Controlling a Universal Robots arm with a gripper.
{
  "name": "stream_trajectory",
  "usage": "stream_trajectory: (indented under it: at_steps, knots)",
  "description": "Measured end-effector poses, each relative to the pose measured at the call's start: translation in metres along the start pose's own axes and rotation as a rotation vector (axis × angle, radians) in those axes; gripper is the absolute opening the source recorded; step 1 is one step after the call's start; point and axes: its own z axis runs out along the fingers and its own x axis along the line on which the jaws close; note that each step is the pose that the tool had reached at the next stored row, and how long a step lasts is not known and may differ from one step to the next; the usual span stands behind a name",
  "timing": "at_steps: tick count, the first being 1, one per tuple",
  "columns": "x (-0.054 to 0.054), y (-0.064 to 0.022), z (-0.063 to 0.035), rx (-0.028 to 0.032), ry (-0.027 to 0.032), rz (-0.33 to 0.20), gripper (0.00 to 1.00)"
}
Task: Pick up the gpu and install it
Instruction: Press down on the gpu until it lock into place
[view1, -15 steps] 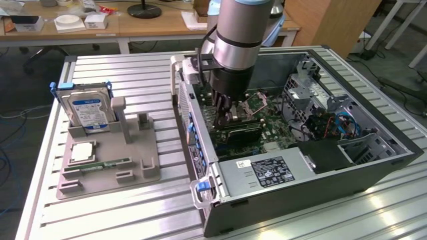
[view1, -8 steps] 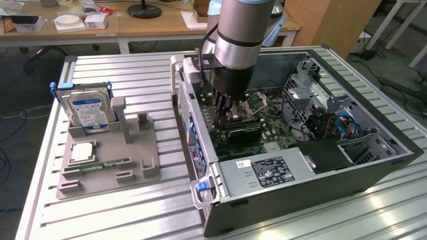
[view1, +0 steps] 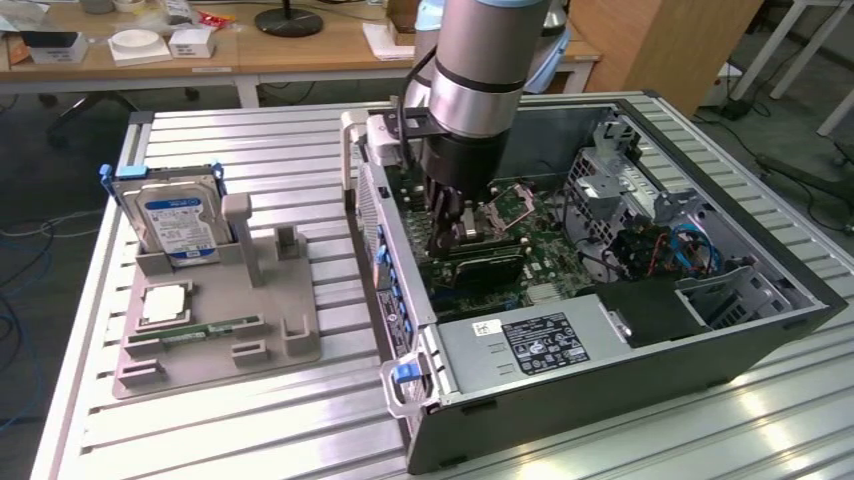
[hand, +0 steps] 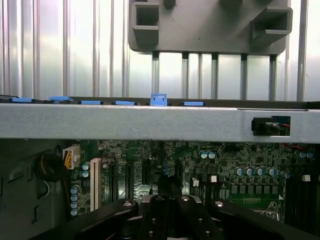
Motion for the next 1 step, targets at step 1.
stream_trajectory:
  at_steps: [1]
  knots:
    - [0.0,0.0,0.0,0.0,0.0,0.0,0.1]
